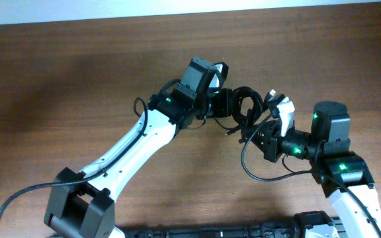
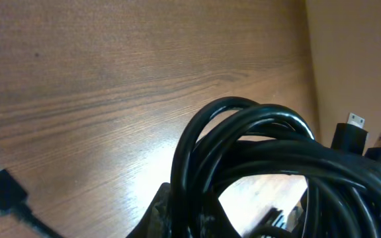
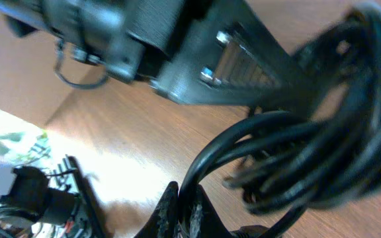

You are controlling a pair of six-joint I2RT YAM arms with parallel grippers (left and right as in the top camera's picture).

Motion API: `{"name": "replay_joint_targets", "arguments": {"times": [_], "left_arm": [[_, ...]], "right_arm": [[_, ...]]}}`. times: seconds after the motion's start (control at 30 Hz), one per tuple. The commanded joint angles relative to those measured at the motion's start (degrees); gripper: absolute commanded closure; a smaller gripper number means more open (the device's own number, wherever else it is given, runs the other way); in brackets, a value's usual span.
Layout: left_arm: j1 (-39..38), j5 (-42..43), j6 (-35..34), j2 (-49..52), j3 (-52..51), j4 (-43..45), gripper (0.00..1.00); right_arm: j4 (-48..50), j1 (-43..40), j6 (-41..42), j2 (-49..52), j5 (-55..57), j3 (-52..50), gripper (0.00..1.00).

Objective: Untangle cables

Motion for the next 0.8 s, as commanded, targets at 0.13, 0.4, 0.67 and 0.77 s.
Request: {"name": "replay_joint_targets", "arguments": {"times": [0.13, 0.4, 0.67, 0.77], "left_arm": [[-0.24, -1.62, 10.62, -2.16, 2.12, -0.44, 1.0], [-0.22, -1.62, 17.55, -2.16, 2.12, -2.19, 1.0], [-0.17, -1.66, 23.87, -2.16, 2.12, -2.6, 1.0], [-0.17, -4.96, 25.64, -2.16, 2.12, -2.6, 1.0]], "right_arm": [[3.96, -0.17, -0.48, -0.17, -12.04, 1.01, 0.96], [6.01, -0.17, 2.36, -0.17, -12.02, 1.16, 0.96], [10.78, -0.24, 8.66, -0.22, -15.43, 1.38, 0.96], [11.52, -0.24, 9.73, -0.24, -15.69, 1.38, 0.96]]}}
